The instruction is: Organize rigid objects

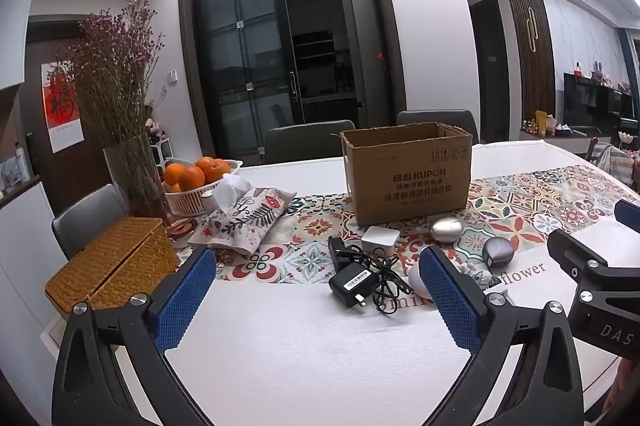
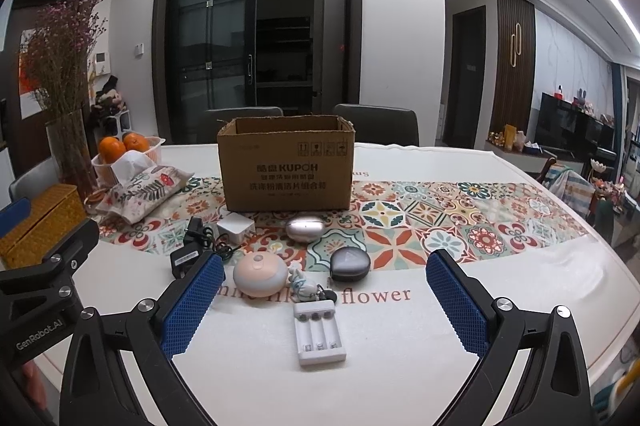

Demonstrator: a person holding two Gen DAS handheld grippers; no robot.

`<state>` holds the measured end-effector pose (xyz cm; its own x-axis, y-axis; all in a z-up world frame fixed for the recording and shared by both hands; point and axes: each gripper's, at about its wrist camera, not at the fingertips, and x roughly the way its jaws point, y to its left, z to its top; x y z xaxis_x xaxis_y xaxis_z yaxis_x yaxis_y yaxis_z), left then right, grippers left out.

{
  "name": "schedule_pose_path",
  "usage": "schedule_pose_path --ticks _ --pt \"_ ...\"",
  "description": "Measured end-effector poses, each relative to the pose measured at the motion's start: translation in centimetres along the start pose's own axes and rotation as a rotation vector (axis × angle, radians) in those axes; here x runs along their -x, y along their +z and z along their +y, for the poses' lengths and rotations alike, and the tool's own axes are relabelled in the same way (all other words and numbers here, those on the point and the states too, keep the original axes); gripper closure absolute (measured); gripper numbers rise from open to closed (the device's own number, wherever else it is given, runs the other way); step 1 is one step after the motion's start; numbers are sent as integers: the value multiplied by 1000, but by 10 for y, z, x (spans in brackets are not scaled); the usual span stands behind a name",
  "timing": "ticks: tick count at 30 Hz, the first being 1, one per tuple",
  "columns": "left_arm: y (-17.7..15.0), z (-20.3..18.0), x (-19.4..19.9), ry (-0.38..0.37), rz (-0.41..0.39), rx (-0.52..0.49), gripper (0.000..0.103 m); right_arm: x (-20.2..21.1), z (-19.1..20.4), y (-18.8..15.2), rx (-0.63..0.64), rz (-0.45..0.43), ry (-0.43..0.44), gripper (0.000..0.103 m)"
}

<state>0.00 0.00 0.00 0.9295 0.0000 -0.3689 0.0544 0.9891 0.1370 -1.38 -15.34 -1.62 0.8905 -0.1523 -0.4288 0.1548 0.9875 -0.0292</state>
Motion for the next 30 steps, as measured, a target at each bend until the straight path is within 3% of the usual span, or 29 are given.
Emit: schedule_pose_path --ticks 30 --pt "0 1 0 -2 6 -9 0 1 0 0 5 -5 3 0"
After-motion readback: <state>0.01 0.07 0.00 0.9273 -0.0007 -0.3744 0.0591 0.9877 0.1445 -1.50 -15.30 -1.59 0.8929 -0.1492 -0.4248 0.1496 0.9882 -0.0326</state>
